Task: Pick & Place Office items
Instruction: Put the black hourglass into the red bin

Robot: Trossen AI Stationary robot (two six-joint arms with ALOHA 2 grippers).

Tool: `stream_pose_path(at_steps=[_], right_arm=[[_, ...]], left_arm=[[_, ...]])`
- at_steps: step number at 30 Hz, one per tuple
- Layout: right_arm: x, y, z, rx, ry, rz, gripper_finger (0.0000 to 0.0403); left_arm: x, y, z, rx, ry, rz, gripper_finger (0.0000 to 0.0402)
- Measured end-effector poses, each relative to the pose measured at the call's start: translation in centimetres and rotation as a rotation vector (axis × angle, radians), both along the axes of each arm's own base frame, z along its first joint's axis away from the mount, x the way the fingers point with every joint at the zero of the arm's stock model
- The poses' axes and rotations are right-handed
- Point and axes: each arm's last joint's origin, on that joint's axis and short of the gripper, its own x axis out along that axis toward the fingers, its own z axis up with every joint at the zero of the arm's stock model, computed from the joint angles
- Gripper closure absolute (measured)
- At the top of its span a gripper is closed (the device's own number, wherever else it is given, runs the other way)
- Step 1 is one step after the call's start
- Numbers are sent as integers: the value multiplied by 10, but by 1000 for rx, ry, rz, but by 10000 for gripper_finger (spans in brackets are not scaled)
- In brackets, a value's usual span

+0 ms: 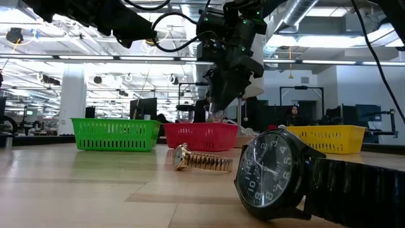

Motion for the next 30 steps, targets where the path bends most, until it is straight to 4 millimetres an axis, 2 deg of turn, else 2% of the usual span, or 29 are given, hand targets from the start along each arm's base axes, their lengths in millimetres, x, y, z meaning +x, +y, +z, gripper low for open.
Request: stream_pose_path(at_steps=[13,23,30], right_arm=[[3,0,1,-29,-31,53,173],[8,13,2,-49,-60,107,172],[10,20,3,-124,-56,96,172]], left_arm=[[0,0,0,1,-1,2,253],[0,0,0,0,1,2,253],[0,0,0,0,1,2,253]])
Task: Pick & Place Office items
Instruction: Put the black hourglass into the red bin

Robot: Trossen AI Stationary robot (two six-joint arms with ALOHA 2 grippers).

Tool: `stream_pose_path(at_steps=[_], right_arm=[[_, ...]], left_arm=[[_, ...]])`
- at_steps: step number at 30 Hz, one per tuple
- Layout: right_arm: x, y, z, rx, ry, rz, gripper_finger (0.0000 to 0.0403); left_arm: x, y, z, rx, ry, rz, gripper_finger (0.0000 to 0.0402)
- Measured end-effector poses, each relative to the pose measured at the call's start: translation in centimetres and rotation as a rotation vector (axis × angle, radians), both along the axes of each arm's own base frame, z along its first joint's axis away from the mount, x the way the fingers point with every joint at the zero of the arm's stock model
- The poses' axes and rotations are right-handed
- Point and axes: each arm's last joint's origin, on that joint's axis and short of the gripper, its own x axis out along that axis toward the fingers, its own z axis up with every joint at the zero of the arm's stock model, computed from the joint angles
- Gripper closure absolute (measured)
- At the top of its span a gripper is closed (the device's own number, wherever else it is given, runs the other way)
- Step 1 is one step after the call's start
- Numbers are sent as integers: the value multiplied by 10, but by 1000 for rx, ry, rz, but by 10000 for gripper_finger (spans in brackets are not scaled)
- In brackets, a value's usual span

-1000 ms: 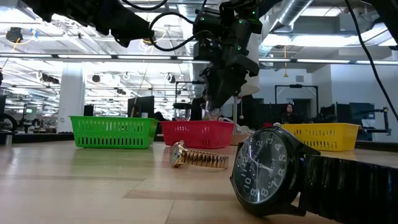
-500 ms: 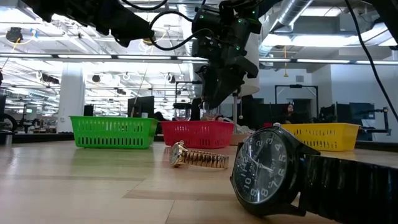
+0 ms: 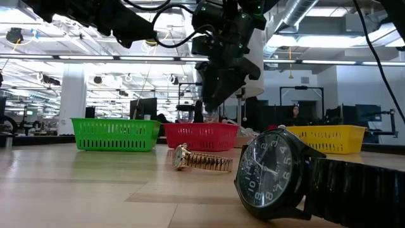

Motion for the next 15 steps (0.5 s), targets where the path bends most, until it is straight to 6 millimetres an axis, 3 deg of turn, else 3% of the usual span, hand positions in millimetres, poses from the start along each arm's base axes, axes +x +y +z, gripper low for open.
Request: stream_pose_path(at_steps=[15], right_arm=[[-1,-1,0,-3,7,5,175]], left_arm=[[0,0,0,0,-1,0,253]])
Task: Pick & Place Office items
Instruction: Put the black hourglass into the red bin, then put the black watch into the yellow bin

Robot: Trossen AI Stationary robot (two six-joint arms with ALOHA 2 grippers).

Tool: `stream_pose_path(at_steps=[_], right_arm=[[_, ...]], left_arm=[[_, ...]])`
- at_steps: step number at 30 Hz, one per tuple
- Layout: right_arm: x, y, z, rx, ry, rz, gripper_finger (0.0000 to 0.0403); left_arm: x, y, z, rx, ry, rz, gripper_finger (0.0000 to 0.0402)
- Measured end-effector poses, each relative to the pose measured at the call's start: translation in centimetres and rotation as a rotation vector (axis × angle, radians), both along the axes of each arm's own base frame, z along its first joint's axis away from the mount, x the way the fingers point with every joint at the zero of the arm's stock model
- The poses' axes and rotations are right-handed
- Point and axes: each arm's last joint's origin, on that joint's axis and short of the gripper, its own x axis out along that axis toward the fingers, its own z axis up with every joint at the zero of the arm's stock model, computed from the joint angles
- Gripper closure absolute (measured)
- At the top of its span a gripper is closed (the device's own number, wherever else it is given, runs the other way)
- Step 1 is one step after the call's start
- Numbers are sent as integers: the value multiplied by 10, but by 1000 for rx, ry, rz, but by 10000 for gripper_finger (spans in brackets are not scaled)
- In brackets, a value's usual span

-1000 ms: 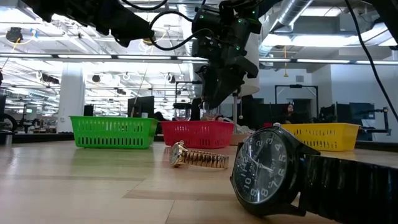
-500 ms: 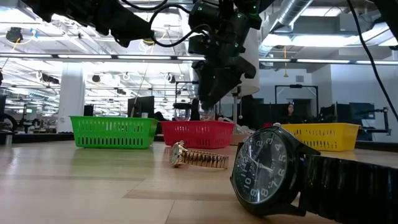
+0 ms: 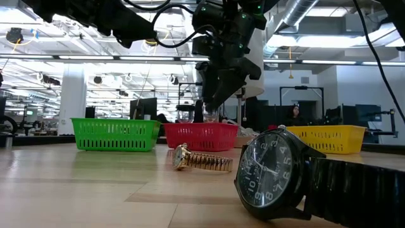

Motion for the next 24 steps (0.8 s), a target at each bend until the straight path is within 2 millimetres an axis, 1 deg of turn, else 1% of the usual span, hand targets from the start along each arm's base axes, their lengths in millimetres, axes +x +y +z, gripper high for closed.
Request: stream_pose_path(at_steps=[8,14,20,22,24], right_arm=[[1,1,0,18,-11,-36,140],[4,2,2,-16,-43,-61,135],[7,12,20,-138,-41,-90,135],[9,16,27,-127,-54,-115,135],[11,20,36,-82,-84,-182,135]], left_arm=[[0,0,0,0,-1,0,253],[0,0,0,0,-2,0,253],[0,0,0,0,-3,1,253],[0,0,0,0,-2,1,253],[0,0,0,1,-3,1,253]])
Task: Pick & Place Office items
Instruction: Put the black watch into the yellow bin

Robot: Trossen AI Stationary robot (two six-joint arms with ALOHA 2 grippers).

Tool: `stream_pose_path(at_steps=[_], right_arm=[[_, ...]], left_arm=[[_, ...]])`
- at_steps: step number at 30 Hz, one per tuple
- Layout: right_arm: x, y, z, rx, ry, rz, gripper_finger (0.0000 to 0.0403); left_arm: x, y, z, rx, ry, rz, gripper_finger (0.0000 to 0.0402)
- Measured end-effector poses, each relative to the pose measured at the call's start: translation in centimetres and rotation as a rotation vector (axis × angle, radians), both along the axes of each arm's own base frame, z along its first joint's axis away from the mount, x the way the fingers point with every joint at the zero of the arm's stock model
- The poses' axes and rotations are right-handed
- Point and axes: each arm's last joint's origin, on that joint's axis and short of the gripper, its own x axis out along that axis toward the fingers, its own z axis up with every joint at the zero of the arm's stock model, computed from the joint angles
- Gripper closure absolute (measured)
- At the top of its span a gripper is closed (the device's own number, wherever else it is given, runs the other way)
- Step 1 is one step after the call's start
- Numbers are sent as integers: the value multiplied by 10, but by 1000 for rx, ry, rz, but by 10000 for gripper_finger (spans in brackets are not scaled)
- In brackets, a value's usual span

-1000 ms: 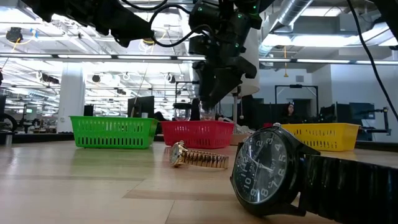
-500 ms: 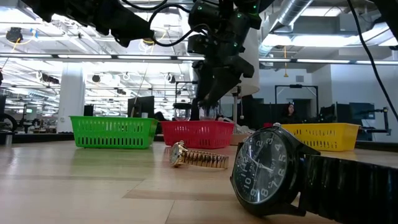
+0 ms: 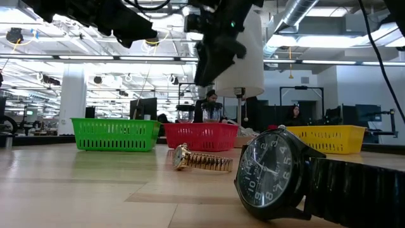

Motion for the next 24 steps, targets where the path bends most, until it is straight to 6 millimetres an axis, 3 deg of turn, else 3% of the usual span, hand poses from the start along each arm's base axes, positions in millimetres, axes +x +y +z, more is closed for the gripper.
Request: stream_pose_path(at_steps=[8,13,24], right_arm=[[-10,22,8,193,85,-151,135],[-16,61,1,418,166,-129,135],[-25,145,-16,532,149,-119,135]], left_arm=[[0,0,0,0,0,0,253],[0,0,0,0,1,0,253],[0,0,0,-24,2,6,253]])
